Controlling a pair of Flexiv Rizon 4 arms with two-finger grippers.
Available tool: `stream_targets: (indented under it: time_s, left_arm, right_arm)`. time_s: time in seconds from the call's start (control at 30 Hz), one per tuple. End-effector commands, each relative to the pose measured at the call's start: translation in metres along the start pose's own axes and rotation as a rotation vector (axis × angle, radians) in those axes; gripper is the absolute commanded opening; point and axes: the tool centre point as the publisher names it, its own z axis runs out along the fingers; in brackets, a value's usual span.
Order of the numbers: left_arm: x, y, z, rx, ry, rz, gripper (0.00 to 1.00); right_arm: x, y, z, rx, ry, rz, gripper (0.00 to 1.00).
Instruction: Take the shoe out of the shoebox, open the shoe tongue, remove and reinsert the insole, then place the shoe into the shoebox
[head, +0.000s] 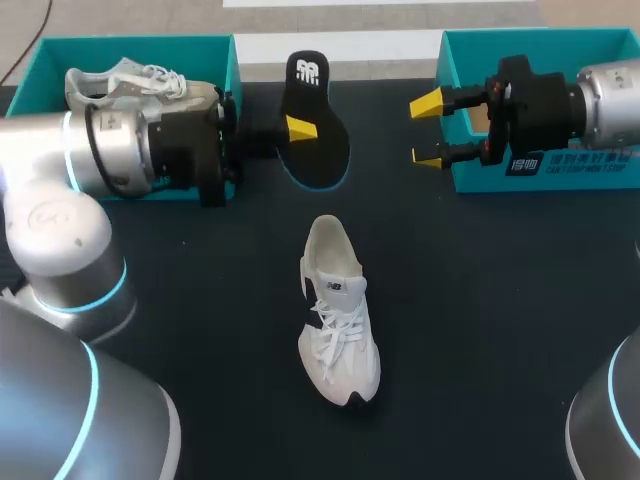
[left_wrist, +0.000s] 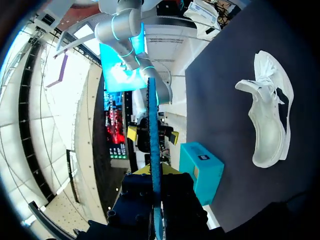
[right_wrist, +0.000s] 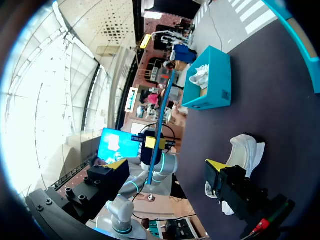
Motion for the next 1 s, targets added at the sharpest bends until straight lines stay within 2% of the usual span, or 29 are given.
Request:
stream_targets:
  time_s: [0.03, 0.4, 0.5, 0.67, 0.87, 0.93, 1.0]
  left_arm:
    - [0.003, -0.008, 0.002, -0.04, -0.004, -0.002, 0.0]
    - [0.003, -0.008, 0.002, -0.04, -0.004, -0.002, 0.0]
    - [0.003, -0.008, 0.004, -0.027, -0.017, 0.006, 0.0]
    - [0.004, -0.004, 0.008, 0.003, -0.03, 0.039, 0.0]
    - [0.01, 0.004, 0.018, -0.015, -0.007, 0.07, 0.0]
    - [0.01, 0.008, 0.021, -0.017, -0.007, 0.066, 0.0]
    - [0.012, 0.012, 0.025, -0.025, -0.005, 0.07, 0.0]
  right_arm:
    - [0.0, 0.0, 0.002, -0.001, -0.001, 0.001, 1.0]
    - [0.0, 0.0, 0.002, -0.001, -0.001, 0.001, 1.0]
    - [-0.003, 0.006, 0.019, 0.057, -0.004, 0.004, 1.0]
    - [-0.005, 0.009, 0.039, 0.079, 0.0, 0.025, 1.0]
    - [-0.005, 0.005, 0.053, 0.081, 0.017, 0.029, 1.0]
    - [-0.006, 0.003, 0.057, 0.077, 0.022, 0.036, 0.81]
    - [-0.006, 0.002, 0.06, 0.077, 0.033, 0.032, 0.7]
